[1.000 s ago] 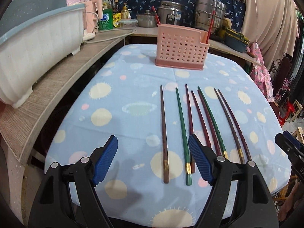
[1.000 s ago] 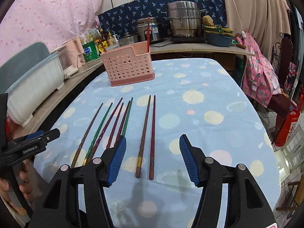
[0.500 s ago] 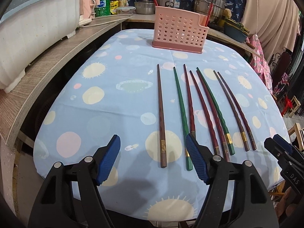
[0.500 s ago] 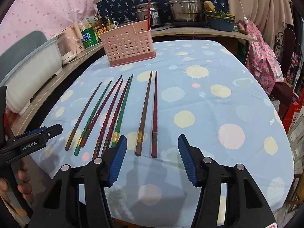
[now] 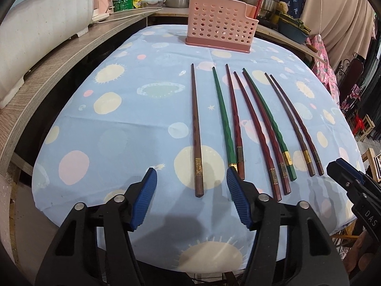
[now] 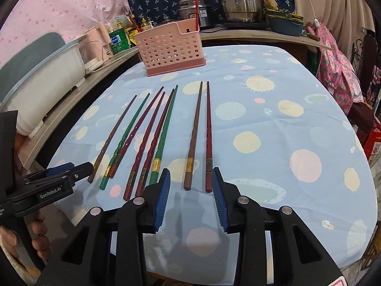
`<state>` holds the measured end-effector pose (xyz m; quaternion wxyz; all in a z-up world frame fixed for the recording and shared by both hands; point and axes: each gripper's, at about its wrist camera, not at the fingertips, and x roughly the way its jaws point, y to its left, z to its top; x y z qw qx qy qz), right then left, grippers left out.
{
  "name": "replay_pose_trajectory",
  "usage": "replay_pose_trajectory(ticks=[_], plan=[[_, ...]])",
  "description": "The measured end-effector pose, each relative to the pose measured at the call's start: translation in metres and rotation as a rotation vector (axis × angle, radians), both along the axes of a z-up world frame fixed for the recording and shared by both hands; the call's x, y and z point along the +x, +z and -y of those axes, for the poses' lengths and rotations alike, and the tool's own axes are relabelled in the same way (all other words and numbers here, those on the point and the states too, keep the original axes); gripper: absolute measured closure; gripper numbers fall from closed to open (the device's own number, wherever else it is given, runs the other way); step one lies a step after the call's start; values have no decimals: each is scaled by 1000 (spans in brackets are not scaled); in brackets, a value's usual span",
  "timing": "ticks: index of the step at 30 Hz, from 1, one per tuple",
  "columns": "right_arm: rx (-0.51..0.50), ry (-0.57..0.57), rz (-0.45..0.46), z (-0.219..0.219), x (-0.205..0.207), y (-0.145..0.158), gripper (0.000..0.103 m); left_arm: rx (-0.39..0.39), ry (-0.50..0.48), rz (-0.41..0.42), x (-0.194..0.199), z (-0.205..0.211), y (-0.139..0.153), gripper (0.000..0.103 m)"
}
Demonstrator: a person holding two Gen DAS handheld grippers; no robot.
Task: Organize utensils
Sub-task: 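Move both open tools back down to the brown chopsticks, then close the left tool on a brown chopstick while the right tool grasps another brown one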
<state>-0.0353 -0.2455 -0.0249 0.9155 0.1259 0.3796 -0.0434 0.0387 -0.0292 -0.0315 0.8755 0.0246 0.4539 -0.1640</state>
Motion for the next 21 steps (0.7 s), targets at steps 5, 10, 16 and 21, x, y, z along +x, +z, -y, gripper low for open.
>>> replay_pose_trajectory(ticks=[5,10,16,21], plan=[[1,18,-7,-7,10,-8,80,5,1,0,4,1,-4,53],[-1,20,-23,-9,18,-17,85,-17,2,-37,9,-1,-11,62],[4,10,-36,-6,22,-24,86,-20,1,-34,11,-1,-13,67],[7,1,-38,-3,22,-28,93,-17,0,-35,12,0,-13,78]])
